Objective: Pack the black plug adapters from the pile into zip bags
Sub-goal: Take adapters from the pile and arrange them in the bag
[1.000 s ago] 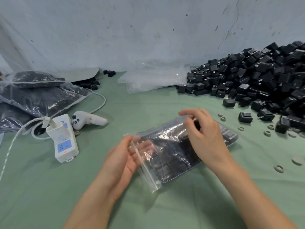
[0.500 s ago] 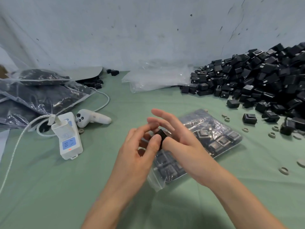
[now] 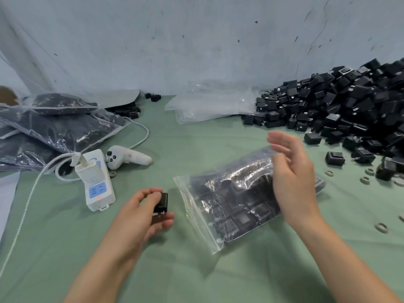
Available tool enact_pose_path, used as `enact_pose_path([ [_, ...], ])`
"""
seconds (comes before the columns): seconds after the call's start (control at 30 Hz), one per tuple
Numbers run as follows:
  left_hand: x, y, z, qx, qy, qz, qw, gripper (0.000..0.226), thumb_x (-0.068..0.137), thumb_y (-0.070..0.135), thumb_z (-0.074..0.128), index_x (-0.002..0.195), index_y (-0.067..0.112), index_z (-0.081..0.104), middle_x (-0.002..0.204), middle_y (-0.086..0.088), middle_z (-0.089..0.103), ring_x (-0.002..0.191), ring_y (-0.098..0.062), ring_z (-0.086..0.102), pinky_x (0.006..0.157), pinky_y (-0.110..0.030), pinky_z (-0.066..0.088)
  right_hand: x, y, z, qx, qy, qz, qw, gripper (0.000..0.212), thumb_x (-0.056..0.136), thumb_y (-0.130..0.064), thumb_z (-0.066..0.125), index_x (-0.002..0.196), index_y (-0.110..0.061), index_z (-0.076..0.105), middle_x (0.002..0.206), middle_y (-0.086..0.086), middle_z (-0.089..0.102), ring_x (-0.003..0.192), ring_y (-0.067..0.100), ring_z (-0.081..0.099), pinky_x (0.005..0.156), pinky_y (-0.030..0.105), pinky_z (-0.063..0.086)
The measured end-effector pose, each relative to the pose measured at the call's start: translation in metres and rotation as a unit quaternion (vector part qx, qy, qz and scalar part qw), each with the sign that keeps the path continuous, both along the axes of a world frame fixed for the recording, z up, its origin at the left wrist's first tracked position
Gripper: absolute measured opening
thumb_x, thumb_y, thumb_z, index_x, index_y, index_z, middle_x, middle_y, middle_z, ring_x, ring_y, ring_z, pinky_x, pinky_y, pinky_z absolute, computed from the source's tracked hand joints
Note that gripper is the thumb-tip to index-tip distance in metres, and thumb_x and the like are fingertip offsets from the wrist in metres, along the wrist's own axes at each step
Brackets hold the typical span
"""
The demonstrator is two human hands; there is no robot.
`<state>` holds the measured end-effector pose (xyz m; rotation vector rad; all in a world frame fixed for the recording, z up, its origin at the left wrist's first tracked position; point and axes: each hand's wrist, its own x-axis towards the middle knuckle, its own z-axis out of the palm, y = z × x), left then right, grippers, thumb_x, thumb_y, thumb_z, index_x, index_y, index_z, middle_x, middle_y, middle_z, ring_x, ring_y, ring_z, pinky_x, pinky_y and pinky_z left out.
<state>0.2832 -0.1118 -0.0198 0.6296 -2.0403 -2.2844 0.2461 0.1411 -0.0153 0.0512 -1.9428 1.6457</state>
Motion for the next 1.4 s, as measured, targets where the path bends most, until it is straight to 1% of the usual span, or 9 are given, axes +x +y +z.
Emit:
enact_pose_path([
  [0.13,-0.002,0.001,-0.009,-0.095,0.001,-0.025,0.995,0.013,0.098,0.024,0.06,0.101,0.014,0.066,0.097,-0.012,0.073,0.075,-0.017,0.066,0.069,-0.03,0.053,-0.007,0.023,-0.003,0.026,-0.022,-0.093,0.995,0.036,0.09,-0.011,0.039,0.108,-0.034,0.06,0.109,-0.019,0.063,0.102,-0.005,0.058,0.083,0.019,0.045],
  [0.3,-0.002,0.01,-0.01,0.012,-0.023,-0.051,0.998,0.012,0.101,0.016,0.053,0.102,0.012,0.065,0.079,-0.008,0.072,0.065,-0.019,0.07,0.055,-0.026,0.057,-0.009,0.035,-0.014,0.218,-0.096,-0.051,0.97,0.039,0.094,0.002,0.042,0.108,-0.025,0.066,0.112,-0.009,0.062,0.11,0.015,0.057,0.096,0.036,0.043],
  [0.43,-0.005,0.017,-0.013,-0.007,0.004,-0.088,0.996,0.013,0.096,0.018,0.061,0.109,0.014,0.064,0.075,-0.004,0.073,0.061,-0.013,0.066,0.053,-0.02,0.054,-0.006,0.041,-0.02,0.307,-0.114,-0.016,0.945,0.041,0.095,0.001,0.042,0.107,-0.027,0.07,0.112,-0.012,0.055,0.112,0.015,0.049,0.101,0.044,0.039],
  [0.8,-0.008,0.041,-0.017,-0.097,0.073,-0.155,0.98,0.015,0.095,0.022,0.064,0.108,0.019,0.071,0.096,-0.002,0.076,0.081,-0.015,0.067,0.066,-0.019,0.053,0.002,0.074,-0.021,0.359,-0.129,0.123,0.916,0.038,0.091,-0.032,0.054,0.125,-0.049,0.055,0.132,-0.039,0.039,0.121,-0.017,0.038,0.089,0.012,0.038],
  [1.0,-0.009,0.053,-0.019,-0.268,0.125,-0.115,0.948,0.011,0.094,0.034,0.065,0.1,0.027,0.071,0.092,0.004,0.074,0.08,-0.008,0.069,0.071,-0.018,0.051,0.002,0.08,-0.024,0.367,-0.119,0.1,0.917,0.037,0.093,-0.039,0.059,0.128,-0.049,0.053,0.131,-0.036,0.043,0.113,-0.015,0.047,0.087,0.016,0.042],
  [1.13,-0.015,0.05,-0.017,-0.111,0.072,-0.058,0.99,0.026,0.103,0.016,0.046,0.103,0.012,0.071,0.095,-0.015,0.075,0.073,-0.019,0.065,0.063,-0.024,0.052,0.001,0.083,-0.025,0.364,-0.129,0.071,0.919,0.04,0.092,-0.041,0.062,0.13,-0.046,0.055,0.12,-0.038,0.043,0.101,-0.013,0.047,0.079,0.008,0.036],
  [1.23,-0.014,0.05,-0.013,0.002,0.046,-0.067,0.997,0.035,0.102,0.033,0.05,0.101,0.006,0.071,0.095,-0.018,0.075,0.077,-0.025,0.069,0.071,-0.035,0.054,0.001,0.086,-0.023,0.375,-0.13,0.052,0.916,0.039,0.092,-0.035,0.064,0.13,-0.041,0.058,0.119,-0.027,0.046,0.106,0.001,0.045,0.087,0.021,0.035],
  [1.33,-0.009,0.055,-0.013,-0.044,0.065,-0.102,0.992,0.044,0.087,0.051,0.063,0.102,0.011,0.069,0.095,-0.006,0.077,0.085,-0.019,0.074,0.077,-0.033,0.056,0.003,0.088,-0.023,0.392,-0.129,0.059,0.909,0.033,0.094,-0.034,0.062,0.127,-0.041,0.061,0.116,-0.024,0.05,0.11,0.007,0.047,0.09,0.027,0.035],
  [1.4,-0.008,0.059,-0.012,-0.086,0.083,-0.092,0.989,0.026,0.091,0.034,0.066,0.1,0.01,0.068,0.093,-0.002,0.077,0.077,-0.007,0.073,0.065,-0.017,0.054,0.005,0.088,-0.023,0.393,-0.12,0.064,0.909,0.029,0.094,-0.035,0.062,0.121,-0.044,0.063,0.116,-0.026,0.051,0.109,0.005,0.047,0.091,0.027,0.037],
])
